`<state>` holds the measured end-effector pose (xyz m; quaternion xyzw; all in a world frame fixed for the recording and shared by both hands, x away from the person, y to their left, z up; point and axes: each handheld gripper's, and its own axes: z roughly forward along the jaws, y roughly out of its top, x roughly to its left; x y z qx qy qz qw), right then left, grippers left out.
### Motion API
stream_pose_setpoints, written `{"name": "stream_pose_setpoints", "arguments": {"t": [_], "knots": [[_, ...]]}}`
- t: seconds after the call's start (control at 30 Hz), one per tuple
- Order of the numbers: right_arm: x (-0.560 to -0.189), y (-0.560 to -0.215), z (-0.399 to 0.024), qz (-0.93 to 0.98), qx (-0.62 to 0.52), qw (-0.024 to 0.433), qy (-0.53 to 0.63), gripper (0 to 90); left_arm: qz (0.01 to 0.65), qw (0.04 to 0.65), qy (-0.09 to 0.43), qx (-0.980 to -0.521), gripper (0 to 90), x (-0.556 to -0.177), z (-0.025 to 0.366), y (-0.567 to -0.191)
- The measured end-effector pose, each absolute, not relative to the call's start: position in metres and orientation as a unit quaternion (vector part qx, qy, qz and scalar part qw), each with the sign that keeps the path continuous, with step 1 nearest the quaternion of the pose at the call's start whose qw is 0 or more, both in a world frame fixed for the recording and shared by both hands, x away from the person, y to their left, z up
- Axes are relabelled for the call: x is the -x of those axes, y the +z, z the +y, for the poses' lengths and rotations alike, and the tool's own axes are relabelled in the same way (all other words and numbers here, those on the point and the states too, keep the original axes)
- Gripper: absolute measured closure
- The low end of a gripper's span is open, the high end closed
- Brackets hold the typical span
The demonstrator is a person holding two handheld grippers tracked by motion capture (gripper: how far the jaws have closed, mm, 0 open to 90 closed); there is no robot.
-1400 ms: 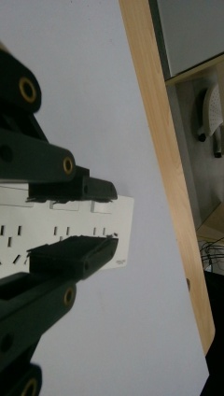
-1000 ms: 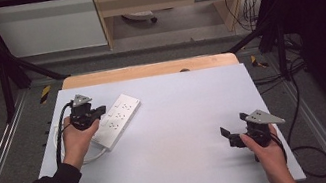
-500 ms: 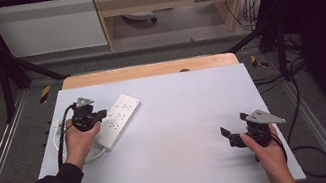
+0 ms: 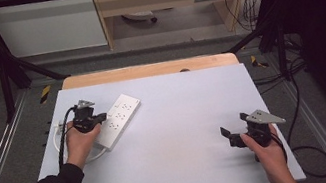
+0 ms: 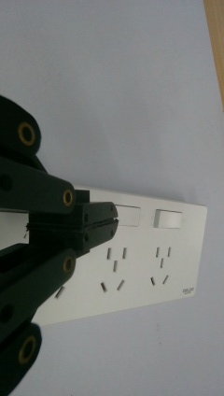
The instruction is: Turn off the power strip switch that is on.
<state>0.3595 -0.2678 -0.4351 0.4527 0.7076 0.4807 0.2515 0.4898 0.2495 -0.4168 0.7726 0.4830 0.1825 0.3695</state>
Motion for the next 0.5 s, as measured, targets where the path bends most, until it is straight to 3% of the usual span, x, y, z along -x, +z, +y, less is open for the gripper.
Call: {"name": "stream_pose_setpoints", "arguments": {"t": [0.5], "knots": [[-0.3596, -0.435, -0.2687, 0.706, -0.453, 0.253, 0.481, 5.1, 0.481, 0.364, 0.183, -0.777, 90.0, -0.4916, 0.2477, -0.4198]]}}
